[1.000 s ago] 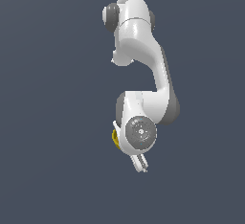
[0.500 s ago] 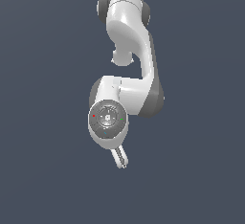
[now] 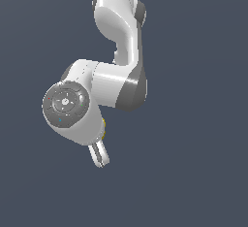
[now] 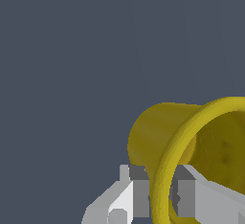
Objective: Pick up the object and move it to a goal position.
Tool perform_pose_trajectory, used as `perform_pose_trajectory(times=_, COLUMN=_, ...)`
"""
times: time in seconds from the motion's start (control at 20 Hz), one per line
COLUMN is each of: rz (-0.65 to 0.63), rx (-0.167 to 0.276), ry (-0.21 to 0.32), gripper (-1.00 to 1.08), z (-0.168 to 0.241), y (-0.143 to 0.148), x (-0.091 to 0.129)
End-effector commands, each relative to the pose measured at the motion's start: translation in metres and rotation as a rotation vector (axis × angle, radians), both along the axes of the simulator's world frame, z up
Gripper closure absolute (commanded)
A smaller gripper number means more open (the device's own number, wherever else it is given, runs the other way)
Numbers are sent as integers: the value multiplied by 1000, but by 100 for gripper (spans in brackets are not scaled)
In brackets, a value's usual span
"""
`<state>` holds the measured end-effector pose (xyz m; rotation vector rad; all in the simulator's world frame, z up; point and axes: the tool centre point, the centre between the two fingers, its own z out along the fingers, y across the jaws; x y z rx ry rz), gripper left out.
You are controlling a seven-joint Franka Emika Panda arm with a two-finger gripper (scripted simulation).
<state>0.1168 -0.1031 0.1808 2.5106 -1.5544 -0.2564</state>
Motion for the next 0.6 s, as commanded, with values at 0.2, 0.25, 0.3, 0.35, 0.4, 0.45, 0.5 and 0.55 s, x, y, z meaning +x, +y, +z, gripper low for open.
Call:
perform_pose_trajectory(times=0.2, rz=1, rx=-1, ry=-2, gripper=108, z=26, y=-30, x=1)
perform_pose_trajectory(times=0.25, rz=1, rx=-1, ry=-2, gripper=108, z=29, y=-34, x=2)
perform_pose_trajectory(times=0.3, rz=2, rx=-1, ry=-3, gripper=108, z=32, y=-37, x=2)
perform_pose_trajectory(times=0.35, rz=2, rx=-1, ry=-3, gripper=108, z=34, y=-39, x=2)
perform_pose_trajectory(times=0.4, rz=2, rx=-1, ry=-3, gripper=108, z=36, y=-42, x=2)
perform_pose_trajectory(times=0.45, rz=2, rx=-1, ry=-3, gripper=108, z=37, y=-43, x=2)
perform_pose_trajectory(times=0.5, rz=2, rx=-1, ry=-3, gripper=108, z=38, y=-45, x=3)
perform_pose_trajectory(times=0.55, rz=2, rx=-1, ry=-3, gripper=108, z=39, y=-46, x=3)
